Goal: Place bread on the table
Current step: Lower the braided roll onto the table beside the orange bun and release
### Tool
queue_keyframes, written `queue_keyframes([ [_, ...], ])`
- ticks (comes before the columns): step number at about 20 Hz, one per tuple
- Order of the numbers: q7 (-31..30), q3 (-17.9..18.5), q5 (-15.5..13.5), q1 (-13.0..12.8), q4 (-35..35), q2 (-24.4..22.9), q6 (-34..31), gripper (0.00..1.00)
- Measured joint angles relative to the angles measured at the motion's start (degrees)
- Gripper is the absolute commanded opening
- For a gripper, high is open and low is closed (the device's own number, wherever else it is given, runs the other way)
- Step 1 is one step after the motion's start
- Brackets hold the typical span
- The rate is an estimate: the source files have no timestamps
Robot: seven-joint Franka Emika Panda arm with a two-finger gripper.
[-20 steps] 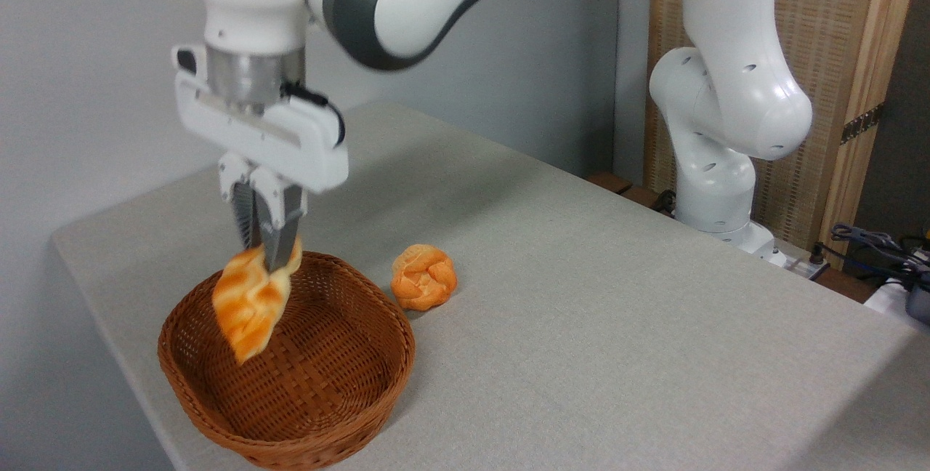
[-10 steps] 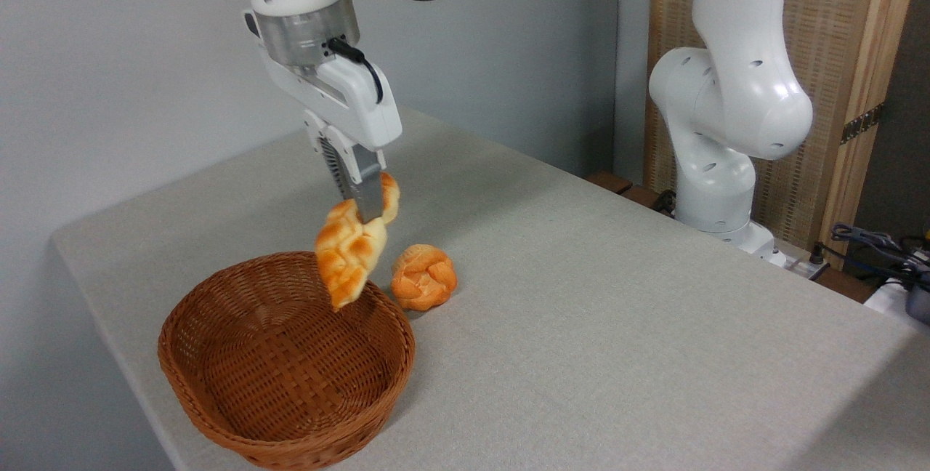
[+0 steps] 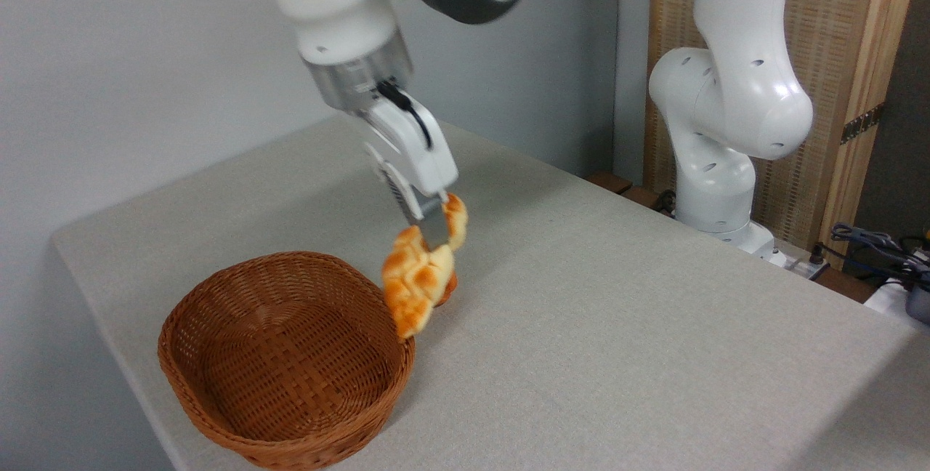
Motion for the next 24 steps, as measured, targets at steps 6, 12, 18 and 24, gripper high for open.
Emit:
queue_keyframes([
  [6,4.4,0.5,0.2,-0.1,-3.7,-1.0,0.0,1.0],
  [12,4.7,0.2,0.3,-0.7,-4.4,-0.8,0.0,1.0],
  [18,4.7,0.1,0.3,-0.9,-4.6,-0.6,-0.1,1.0],
  [24,4.7,0.0,0.3,-1.0,-4.9,-0.3,-0.2,1.0],
])
